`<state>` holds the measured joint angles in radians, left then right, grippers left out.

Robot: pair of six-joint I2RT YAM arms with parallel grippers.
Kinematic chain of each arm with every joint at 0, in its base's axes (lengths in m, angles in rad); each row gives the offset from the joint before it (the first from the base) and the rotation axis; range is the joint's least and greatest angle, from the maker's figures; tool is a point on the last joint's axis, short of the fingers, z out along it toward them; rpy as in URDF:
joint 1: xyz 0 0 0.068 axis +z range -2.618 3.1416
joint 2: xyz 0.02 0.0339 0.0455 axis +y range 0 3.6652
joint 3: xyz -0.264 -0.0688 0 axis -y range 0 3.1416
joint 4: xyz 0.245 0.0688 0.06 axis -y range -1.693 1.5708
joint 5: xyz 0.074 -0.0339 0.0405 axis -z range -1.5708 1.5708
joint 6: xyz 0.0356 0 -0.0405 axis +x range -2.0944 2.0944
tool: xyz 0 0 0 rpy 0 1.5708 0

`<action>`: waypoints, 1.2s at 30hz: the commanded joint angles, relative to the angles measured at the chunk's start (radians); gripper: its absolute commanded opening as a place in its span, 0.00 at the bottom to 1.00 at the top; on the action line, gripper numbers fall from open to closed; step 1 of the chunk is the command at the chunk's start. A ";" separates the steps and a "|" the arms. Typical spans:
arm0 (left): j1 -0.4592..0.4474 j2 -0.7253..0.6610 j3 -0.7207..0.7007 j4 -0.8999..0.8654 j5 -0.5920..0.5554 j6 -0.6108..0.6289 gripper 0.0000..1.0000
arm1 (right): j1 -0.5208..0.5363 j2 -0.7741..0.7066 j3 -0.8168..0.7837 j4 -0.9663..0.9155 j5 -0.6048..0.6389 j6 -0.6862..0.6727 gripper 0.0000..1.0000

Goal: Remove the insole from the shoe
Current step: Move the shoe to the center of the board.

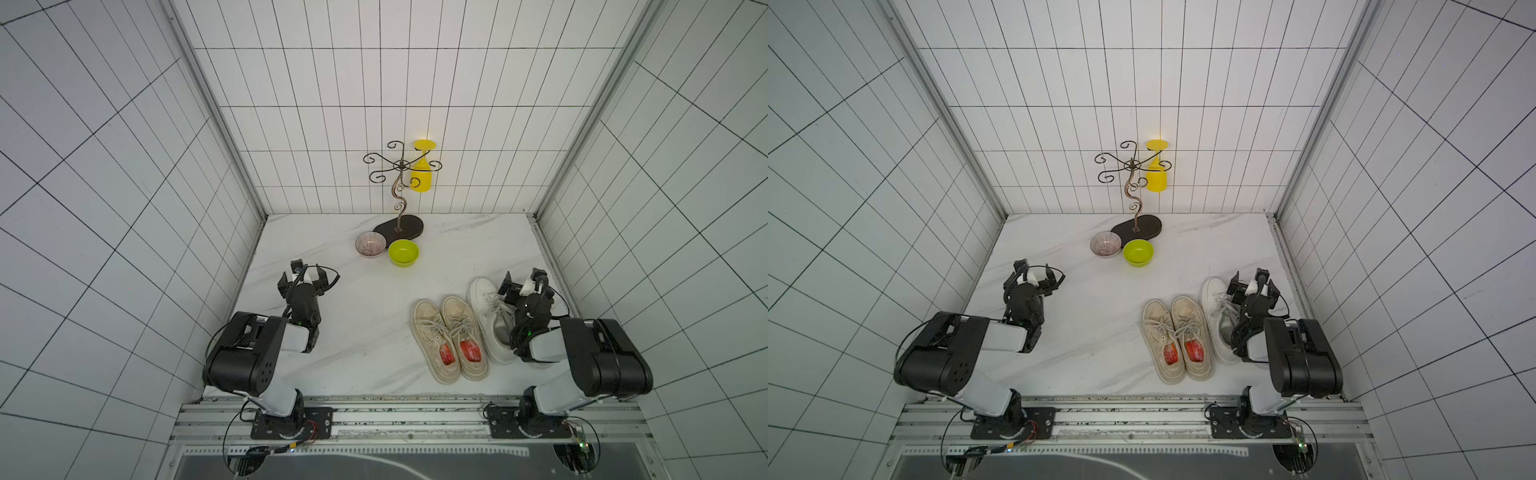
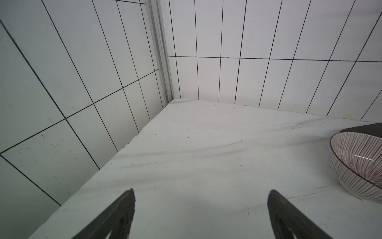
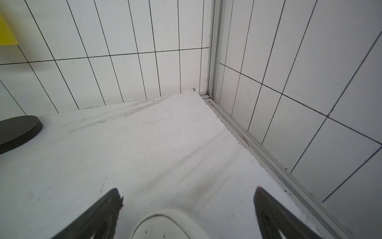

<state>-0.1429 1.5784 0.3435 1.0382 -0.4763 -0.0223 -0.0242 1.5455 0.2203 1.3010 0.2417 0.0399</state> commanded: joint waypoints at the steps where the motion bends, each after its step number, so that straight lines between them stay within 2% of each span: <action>1: 0.000 0.002 -0.007 0.010 0.002 0.001 0.98 | 0.009 0.001 0.018 -0.013 -0.025 -0.011 1.00; 28: 0.000 0.000 -0.007 0.008 0.003 0.000 0.98 | 0.009 -0.001 0.012 -0.006 -0.025 -0.011 0.99; 33: -0.029 -0.053 -0.046 0.030 0.018 0.047 0.97 | 0.018 -0.037 -0.022 0.035 -0.086 -0.049 0.99; 36: -0.073 -0.118 -0.069 0.064 -0.095 0.086 0.98 | 0.041 -0.156 -0.014 -0.089 -0.038 -0.058 0.99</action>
<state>-0.1856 1.5192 0.2905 1.0405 -0.4927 0.0113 -0.0124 1.4784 0.2176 1.2713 0.2005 0.0116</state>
